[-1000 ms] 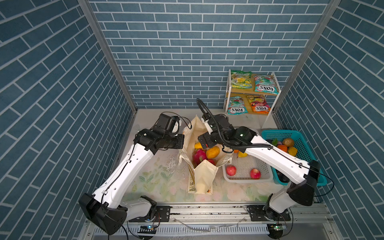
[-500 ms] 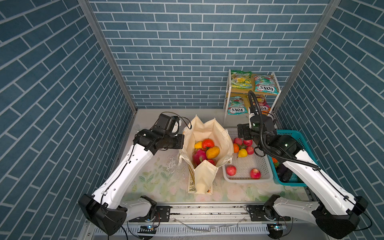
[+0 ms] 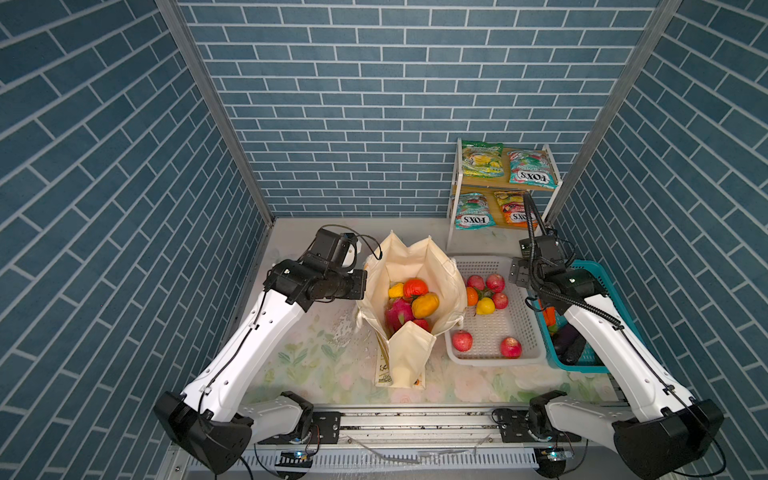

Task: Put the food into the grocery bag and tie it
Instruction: 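Raise the right gripper out of the bag and move it over the teal basket, then lower the right gripper onto the purple eggplant in the teal basket and close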

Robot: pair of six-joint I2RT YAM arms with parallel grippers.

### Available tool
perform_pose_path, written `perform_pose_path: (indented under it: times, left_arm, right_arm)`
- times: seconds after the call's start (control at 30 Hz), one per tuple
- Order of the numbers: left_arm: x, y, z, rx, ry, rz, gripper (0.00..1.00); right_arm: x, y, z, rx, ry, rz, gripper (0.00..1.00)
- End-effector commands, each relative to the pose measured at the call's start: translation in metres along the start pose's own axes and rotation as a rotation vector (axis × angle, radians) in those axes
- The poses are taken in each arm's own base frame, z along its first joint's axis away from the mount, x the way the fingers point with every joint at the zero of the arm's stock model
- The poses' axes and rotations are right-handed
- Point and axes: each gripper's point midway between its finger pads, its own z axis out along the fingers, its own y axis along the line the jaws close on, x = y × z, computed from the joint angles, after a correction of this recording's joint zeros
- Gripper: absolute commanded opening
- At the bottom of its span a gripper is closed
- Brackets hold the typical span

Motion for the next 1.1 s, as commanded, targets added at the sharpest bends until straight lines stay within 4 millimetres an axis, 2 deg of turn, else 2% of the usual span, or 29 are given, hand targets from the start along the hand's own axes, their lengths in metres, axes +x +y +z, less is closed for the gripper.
perform_pose_path:
  times: [0.0,0.2,0.53,0.77,1.07]
  left_arm:
    - [-0.001,0.000,-0.013,-0.008,-0.028,0.019,0.00]
    - [-0.001,0.000,-0.015,-0.008,-0.030,0.020,0.00]
    - [0.001,-0.001,-0.012,-0.002,-0.023,0.018,0.00]
    - [0.000,-0.001,-0.007,-0.001,-0.015,0.016,0.00]
    - [-0.002,-0.002,-0.001,0.002,-0.009,0.016,0.00]
  right_arm:
    - [0.014,-0.029,0.015,0.115,0.090,0.107,0.97]
    - [0.028,-0.074,0.045,0.254,0.202,0.276,0.97]
    - [0.068,-0.130,0.085,0.373,0.341,0.549,0.91]
    - [0.102,-0.141,0.107,0.340,0.415,0.704,0.79]
    - [0.129,-0.142,0.123,0.353,0.476,0.714,0.77]
